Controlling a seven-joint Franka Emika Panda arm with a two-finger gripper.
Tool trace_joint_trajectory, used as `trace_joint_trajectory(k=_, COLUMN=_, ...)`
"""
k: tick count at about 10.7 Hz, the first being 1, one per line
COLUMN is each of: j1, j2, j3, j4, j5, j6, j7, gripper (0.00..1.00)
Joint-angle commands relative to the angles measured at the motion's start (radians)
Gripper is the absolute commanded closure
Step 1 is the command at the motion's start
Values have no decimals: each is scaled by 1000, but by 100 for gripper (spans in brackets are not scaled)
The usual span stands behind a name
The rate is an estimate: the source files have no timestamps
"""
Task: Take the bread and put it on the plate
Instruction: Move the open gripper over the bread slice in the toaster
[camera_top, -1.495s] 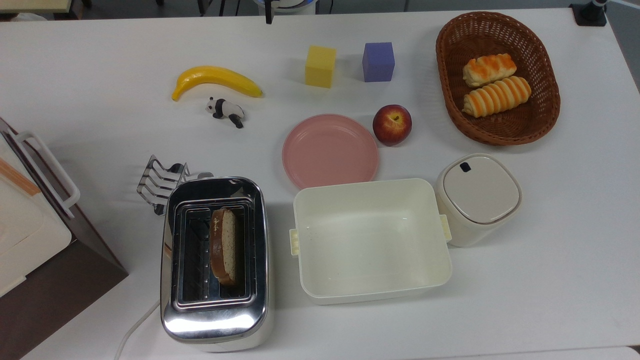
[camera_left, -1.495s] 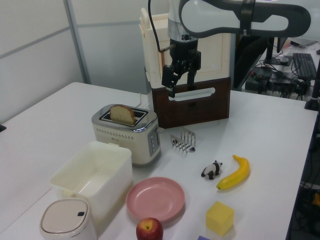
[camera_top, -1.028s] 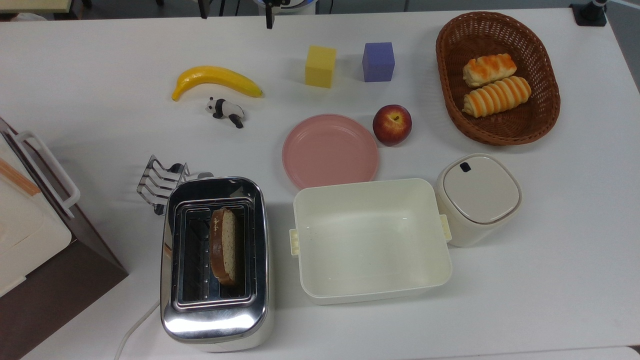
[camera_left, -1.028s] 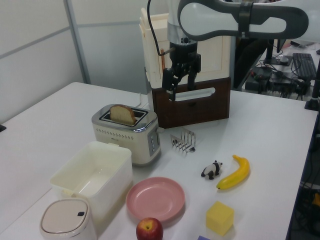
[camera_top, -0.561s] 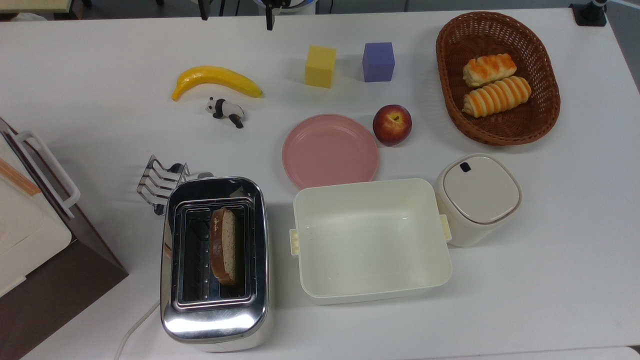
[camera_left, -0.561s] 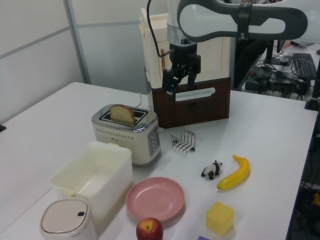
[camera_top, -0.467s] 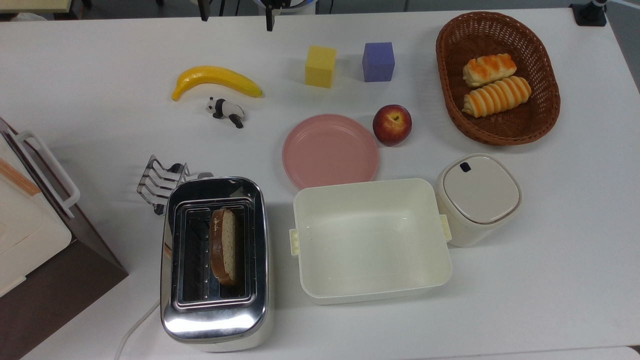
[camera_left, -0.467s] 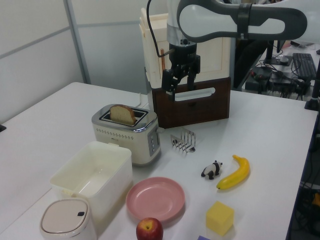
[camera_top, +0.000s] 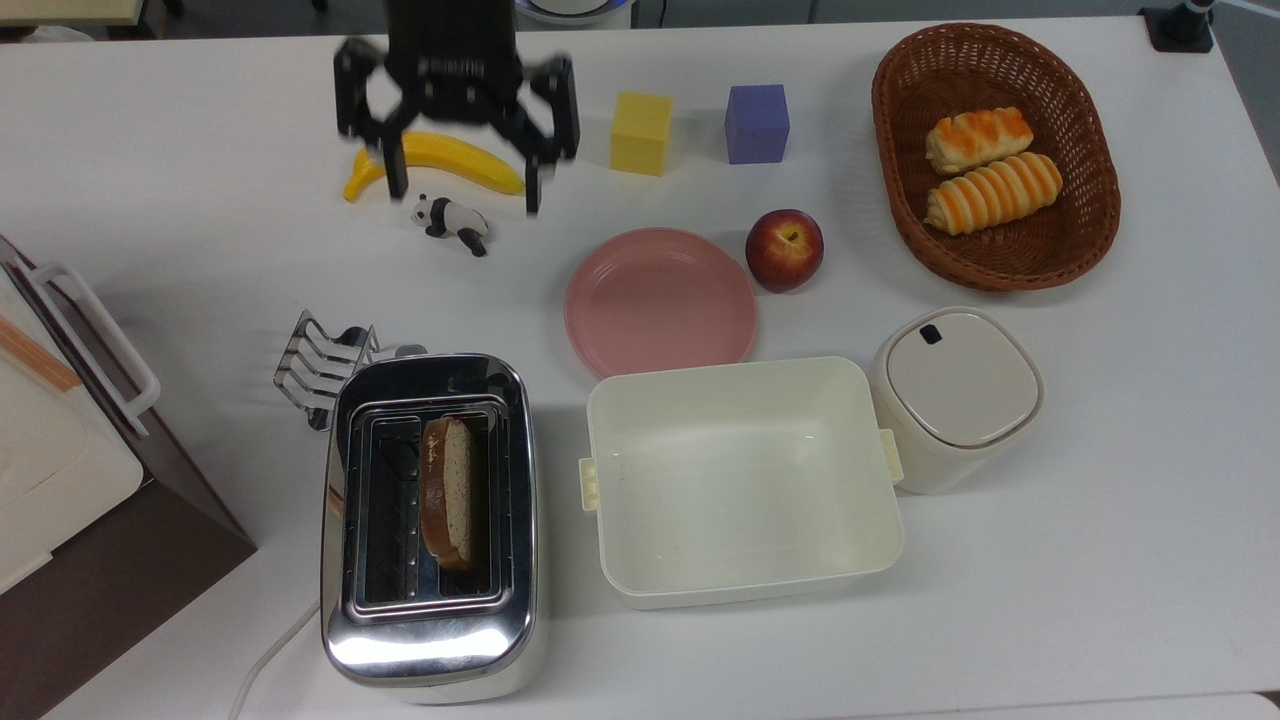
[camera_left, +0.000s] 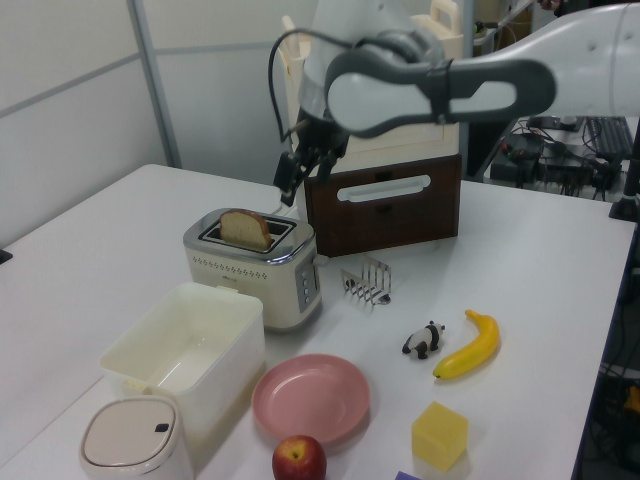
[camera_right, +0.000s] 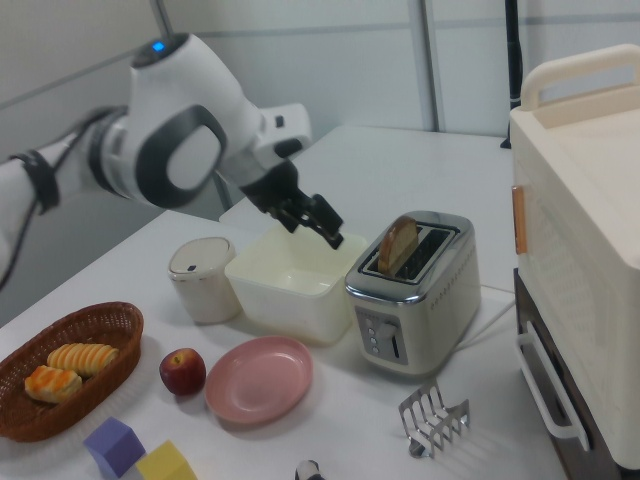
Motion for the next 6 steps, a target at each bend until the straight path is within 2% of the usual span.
trace_joint_trajectory(k=1, j1=-22, j2=108, j3=-8, j4=34, j5=-1, j6=156, j7=-64, gripper=0)
trace_joint_trajectory(k=6, j1=-34, j2=195, j3=-5, j4=99, j5=-2, j6=186, j7=-52, gripper=0)
